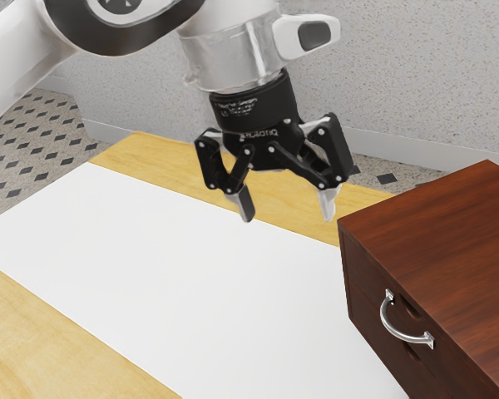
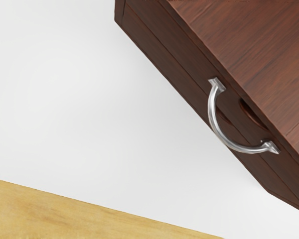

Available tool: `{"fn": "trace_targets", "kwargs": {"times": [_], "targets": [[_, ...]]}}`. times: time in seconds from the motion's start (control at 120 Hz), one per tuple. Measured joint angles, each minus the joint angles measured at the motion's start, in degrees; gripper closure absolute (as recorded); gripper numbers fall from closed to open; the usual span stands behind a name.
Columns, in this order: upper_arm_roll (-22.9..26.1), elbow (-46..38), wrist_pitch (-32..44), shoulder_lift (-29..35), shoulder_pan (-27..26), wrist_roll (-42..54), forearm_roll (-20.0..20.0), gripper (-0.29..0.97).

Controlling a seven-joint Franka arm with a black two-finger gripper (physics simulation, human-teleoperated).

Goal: Pull the drawer handle with one arm to open the drawer

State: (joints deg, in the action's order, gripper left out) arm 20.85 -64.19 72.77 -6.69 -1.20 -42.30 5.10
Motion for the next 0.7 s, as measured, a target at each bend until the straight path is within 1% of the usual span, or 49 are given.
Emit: {"fn": "trace_targets", "kwargs": {"times": [0.075,0.217,0.367,0.517,0.7], "targets": [[0.0,-1.0,0.6,0.0,-0.3,-4.7,-1.0,0.00],[0.0,-3.5,2.2,-0.1,-3.0,-13.9,-4.1,0.00],[-0.3,-7.8,4.3,0.2,-2.7,-22.1,-5.8,0.00],[-0.5,-14.7,8.7,3.2,-3.9,-28.3,-7.1,0.00],[-1.5,-24.0,15.8,8.2,-4.8,-34.0,-7.0,0.00]]}}
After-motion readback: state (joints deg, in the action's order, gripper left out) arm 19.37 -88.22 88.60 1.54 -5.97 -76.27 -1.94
